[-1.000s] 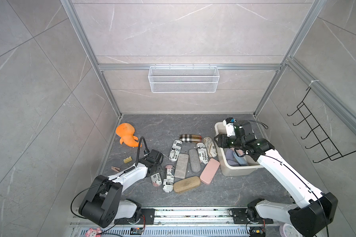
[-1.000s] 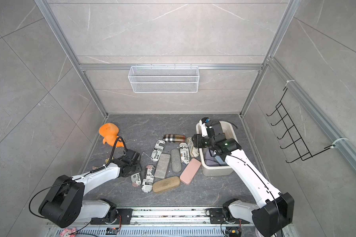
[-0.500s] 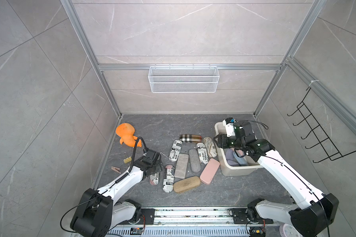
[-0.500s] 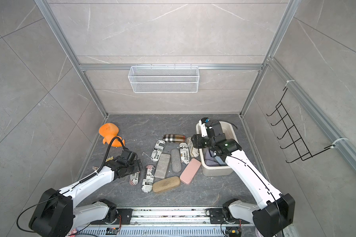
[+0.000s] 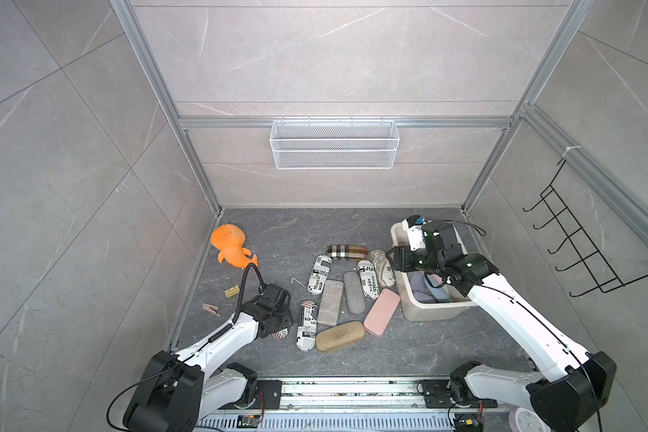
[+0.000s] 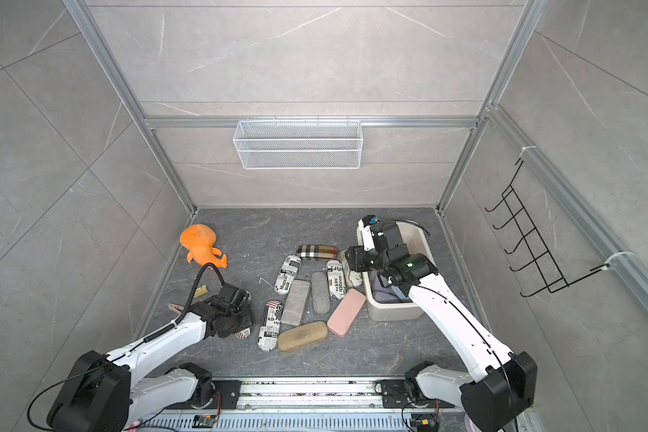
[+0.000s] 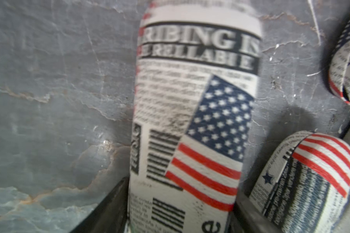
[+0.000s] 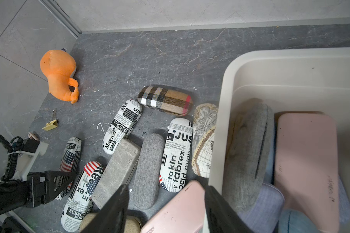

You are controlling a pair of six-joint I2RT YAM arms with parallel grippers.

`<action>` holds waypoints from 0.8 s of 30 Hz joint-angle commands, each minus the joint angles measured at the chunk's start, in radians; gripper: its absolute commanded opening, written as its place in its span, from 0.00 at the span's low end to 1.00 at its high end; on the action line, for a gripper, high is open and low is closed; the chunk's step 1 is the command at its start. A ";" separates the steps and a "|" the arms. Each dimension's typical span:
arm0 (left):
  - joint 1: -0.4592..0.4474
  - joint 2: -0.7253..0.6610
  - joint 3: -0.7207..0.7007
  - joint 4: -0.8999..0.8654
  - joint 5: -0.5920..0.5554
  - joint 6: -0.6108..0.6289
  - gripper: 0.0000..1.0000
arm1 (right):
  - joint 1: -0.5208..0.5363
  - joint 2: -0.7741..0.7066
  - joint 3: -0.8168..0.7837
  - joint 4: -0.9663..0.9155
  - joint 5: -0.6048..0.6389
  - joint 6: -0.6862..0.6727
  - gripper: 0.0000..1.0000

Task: Put the glasses cases into the storage boxes
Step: Pick up the glasses case at the center of the board.

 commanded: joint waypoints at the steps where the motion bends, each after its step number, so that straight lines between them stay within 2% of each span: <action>1: 0.002 -0.026 -0.025 -0.015 0.014 -0.020 0.61 | 0.012 -0.006 0.034 -0.009 0.002 0.022 0.62; 4: 0.001 -0.053 -0.028 -0.014 0.013 -0.019 0.55 | 0.020 -0.006 0.046 -0.016 0.002 0.026 0.62; 9: -0.004 -0.150 -0.022 0.025 0.045 0.056 0.52 | 0.033 -0.012 0.052 -0.020 0.000 0.035 0.62; 12: -0.027 -0.226 -0.036 0.119 0.111 0.118 0.50 | 0.051 0.001 0.068 -0.018 -0.034 0.047 0.60; 18: -0.057 -0.318 -0.030 0.252 0.111 0.159 0.50 | 0.116 0.033 0.074 0.050 -0.089 0.111 0.60; 20: -0.070 -0.332 -0.037 0.331 0.122 0.179 0.50 | 0.144 0.050 0.063 0.104 -0.121 0.151 0.59; 24: -0.106 -0.303 -0.047 0.514 0.163 0.234 0.49 | 0.213 0.110 0.053 0.208 -0.099 0.262 0.57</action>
